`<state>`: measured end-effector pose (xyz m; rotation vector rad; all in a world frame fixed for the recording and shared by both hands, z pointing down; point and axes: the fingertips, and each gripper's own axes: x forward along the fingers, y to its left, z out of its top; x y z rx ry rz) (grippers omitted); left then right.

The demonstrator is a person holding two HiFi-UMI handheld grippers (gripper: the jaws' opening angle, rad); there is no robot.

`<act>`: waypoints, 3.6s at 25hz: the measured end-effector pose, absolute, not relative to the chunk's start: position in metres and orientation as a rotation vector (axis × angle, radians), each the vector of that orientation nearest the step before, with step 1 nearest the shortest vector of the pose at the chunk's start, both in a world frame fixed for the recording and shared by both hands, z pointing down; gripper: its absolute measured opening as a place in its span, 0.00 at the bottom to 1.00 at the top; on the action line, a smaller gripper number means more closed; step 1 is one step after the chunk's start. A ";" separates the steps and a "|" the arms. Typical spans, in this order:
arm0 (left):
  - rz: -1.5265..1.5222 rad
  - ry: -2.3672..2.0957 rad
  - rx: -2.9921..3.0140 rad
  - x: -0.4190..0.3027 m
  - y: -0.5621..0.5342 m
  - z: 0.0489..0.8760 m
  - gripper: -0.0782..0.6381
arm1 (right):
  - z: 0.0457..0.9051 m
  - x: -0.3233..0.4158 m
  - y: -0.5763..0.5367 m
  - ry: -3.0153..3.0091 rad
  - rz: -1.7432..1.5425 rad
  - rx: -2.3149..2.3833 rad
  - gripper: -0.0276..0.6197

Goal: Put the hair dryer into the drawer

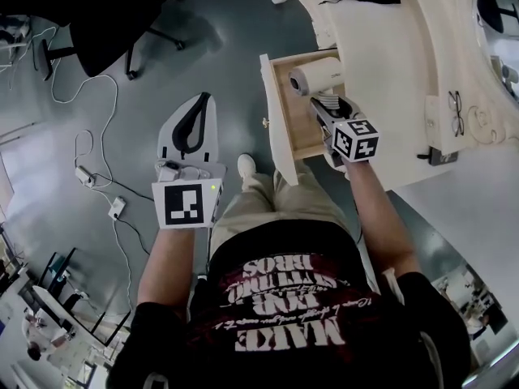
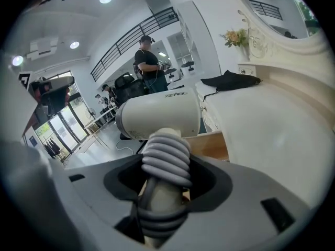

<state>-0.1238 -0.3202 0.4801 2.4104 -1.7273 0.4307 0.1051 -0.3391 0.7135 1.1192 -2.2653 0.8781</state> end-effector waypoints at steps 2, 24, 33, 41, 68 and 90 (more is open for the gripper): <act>0.433 -1.717 2.401 -0.123 -0.321 0.485 0.12 | 0.723 0.105 -0.340 -2.240 0.884 1.129 0.39; 0.457 -1.715 2.344 -0.131 -0.320 0.507 0.12 | 0.818 0.099 -0.341 -1.981 0.922 1.083 0.39; 0.485 -1.742 2.326 -0.145 -0.302 0.505 0.12 | 0.856 0.109 -0.327 -1.848 0.989 1.088 0.39; 0.501 -1.749 2.350 -0.151 -0.284 0.489 0.12 | 0.874 0.117 -0.317 -1.767 0.971 1.069 0.40; 0.241 -1.679 2.487 -0.170 -0.233 0.397 0.12 | 0.555 0.090 -0.257 -2.355 0.366 1.314 0.05; 0.189 -1.725 2.672 -0.179 -0.207 0.319 0.12 | 0.360 0.090 -0.215 -2.544 0.099 1.588 0.05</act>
